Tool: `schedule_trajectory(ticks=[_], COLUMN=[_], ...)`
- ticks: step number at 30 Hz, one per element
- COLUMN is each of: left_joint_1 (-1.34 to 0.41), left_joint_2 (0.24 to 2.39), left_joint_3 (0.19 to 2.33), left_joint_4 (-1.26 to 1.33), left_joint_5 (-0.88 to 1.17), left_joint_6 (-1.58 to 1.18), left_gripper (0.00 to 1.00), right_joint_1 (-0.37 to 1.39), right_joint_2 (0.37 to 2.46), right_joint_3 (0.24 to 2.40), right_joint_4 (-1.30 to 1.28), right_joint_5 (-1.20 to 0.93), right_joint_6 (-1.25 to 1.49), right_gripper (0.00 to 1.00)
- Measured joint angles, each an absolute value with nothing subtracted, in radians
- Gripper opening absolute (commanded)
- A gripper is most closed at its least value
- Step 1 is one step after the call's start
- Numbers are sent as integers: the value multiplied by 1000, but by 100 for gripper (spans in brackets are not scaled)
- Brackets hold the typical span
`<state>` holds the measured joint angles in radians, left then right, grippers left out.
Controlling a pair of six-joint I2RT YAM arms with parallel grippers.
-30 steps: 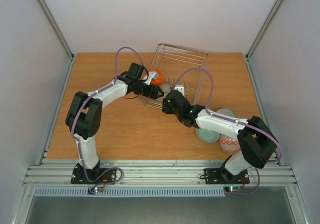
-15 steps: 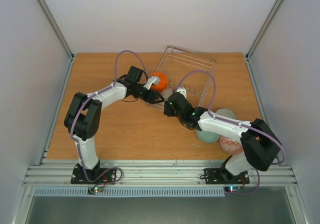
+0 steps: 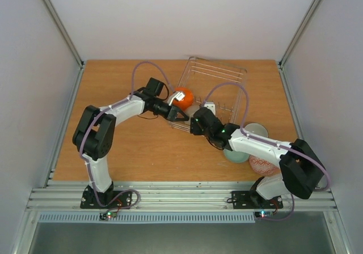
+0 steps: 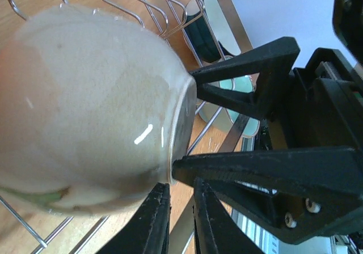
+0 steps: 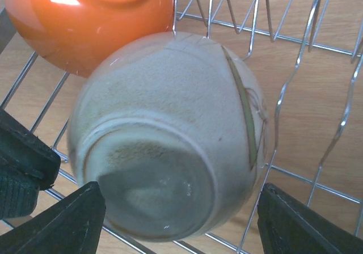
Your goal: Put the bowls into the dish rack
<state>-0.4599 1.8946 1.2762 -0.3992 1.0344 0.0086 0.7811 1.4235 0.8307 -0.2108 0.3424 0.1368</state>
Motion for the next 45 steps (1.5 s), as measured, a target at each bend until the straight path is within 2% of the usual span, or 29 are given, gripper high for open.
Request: schedule_trajectory(ticks=[3, 7, 12, 15, 19, 26, 45], left_joint_1=[-462, -469, -475, -475, -475, -475, -477], left_joint_2=[1879, 1834, 1728, 1633, 1538, 1492, 1540], left_joint_3=[1259, 1213, 1128, 1079, 1049, 1044, 1047], left_joint_4=[-392, -393, -404, -408, -406, -400, -402], left_joint_5=[1032, 986, 819, 681, 550, 411, 361], left_joint_6=[9, 10, 32, 42, 60, 70, 84], left_gripper=[13, 24, 29, 32, 33, 34, 35], right_joint_1=[781, 781, 758, 687, 611, 602, 601], right_joint_2=[1401, 1356, 1261, 1208, 1213, 1259, 1323], right_joint_3=[825, 824, 804, 776, 767, 767, 768], right_joint_4=[-221, -236, -239, -233, -231, -208, -205], right_joint_5=[344, 346, 313, 246, 150, 20, -35], right_joint_6=[136, 126, 112, 112, 114, 116, 116], right_gripper=[75, 80, 81, 81, 81, 81, 81])
